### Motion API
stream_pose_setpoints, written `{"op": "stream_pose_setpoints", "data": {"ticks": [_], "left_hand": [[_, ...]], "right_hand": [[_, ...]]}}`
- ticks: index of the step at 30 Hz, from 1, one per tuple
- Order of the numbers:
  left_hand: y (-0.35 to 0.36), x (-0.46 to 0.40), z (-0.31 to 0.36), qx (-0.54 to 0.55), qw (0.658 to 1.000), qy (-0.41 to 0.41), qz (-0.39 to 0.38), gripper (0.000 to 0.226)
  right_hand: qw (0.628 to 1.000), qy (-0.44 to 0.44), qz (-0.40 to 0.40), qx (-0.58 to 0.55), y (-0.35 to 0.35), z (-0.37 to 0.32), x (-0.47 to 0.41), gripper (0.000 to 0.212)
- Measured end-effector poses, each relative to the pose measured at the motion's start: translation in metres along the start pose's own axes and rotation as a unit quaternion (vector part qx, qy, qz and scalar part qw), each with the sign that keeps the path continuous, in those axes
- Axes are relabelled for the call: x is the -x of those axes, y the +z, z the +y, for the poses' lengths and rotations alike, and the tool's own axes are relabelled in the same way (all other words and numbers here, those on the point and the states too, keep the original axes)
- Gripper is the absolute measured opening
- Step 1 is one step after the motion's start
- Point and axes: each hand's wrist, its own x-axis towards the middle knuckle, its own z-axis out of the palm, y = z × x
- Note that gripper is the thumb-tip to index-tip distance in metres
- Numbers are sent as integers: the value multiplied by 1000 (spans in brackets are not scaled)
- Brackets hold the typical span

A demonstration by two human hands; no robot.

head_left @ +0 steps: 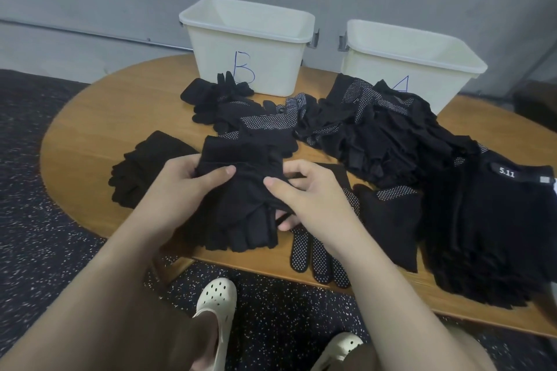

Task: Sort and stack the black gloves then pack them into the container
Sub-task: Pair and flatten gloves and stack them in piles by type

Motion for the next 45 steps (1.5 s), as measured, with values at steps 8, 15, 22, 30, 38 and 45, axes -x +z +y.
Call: {"op": "stream_pose_setpoints", "data": {"ticks": [8,15,22,30,38,45], "left_hand": [[-14,-5,-9,-166,983,16,74,21],[1,4,-8,-260,954,86,122,57],[11,7,-9,-446,857,211,148,50],[61,10,-8,-473,826,306,-3,42],[109,22,2,-498,792,320,-152,60],[115,14,-5,-511,789,282,-192,89]], "right_hand": [[981,-24,44,188,18,12,-7,41],[945,-124,92,289,-15,3,4,23],[893,-75,94,434,-99,-2,44,31],[861,-40,68,502,-117,27,69,32],[881,-57,49,467,-125,32,69,11],[887,-43,-5,459,-136,29,72,16]]}}
